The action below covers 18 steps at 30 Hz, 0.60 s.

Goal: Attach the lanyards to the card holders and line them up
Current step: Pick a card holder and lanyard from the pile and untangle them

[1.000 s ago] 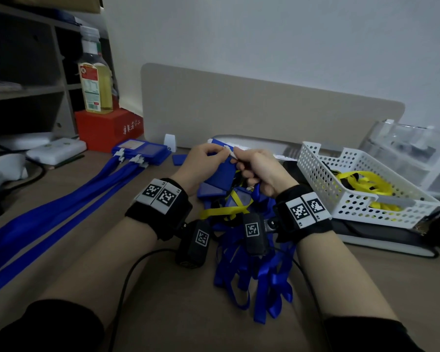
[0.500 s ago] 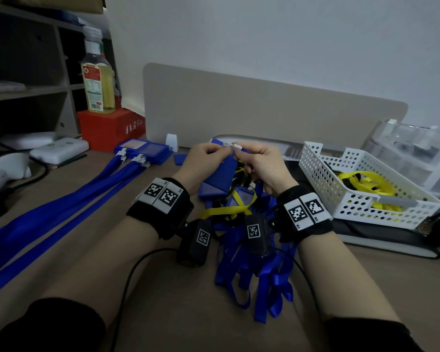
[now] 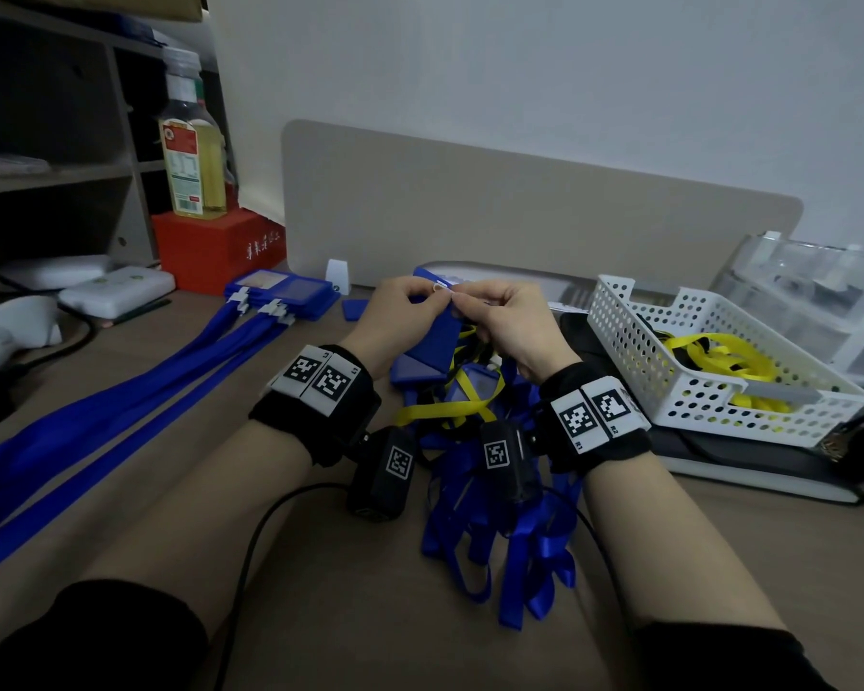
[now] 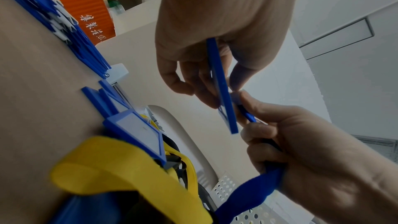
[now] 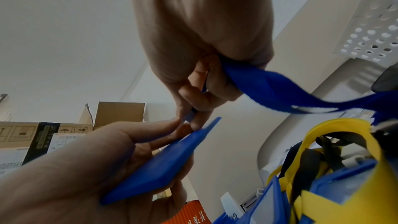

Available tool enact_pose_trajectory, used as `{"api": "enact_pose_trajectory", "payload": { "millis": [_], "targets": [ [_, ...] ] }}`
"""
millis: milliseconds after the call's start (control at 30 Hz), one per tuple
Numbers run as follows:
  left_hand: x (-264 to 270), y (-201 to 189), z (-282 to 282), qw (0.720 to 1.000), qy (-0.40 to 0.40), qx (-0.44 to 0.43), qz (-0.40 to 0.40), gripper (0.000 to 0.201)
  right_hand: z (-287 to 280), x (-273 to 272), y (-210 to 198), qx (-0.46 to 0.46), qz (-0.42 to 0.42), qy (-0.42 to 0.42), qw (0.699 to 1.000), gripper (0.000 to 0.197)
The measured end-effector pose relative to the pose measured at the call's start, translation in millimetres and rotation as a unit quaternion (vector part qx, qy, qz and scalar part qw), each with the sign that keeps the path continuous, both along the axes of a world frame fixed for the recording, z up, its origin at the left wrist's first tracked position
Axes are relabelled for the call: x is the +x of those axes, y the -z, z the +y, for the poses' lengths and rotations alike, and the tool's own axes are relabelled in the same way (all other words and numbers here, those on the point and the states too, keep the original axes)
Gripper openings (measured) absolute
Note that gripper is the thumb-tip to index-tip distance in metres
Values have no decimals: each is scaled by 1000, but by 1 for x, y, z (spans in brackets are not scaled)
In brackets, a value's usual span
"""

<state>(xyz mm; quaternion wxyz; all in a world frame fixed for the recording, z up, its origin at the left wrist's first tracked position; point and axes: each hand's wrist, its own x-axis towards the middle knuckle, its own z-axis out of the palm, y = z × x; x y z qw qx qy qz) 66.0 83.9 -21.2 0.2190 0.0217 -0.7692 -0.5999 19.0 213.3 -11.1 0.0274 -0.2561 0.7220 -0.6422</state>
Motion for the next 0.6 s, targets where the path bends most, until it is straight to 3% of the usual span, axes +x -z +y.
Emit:
{"api": "enact_pose_trajectory", "payload": {
  "millis": [433,600],
  "targets": [
    [-2,-1,1,1000,-17,-13,14,14,-5,-1,3,-23,9,31,999,11],
    [-4,1,1,999,-29,-2,29,30,-11,1,4,-30,12,28,999,20]
  ]
}}
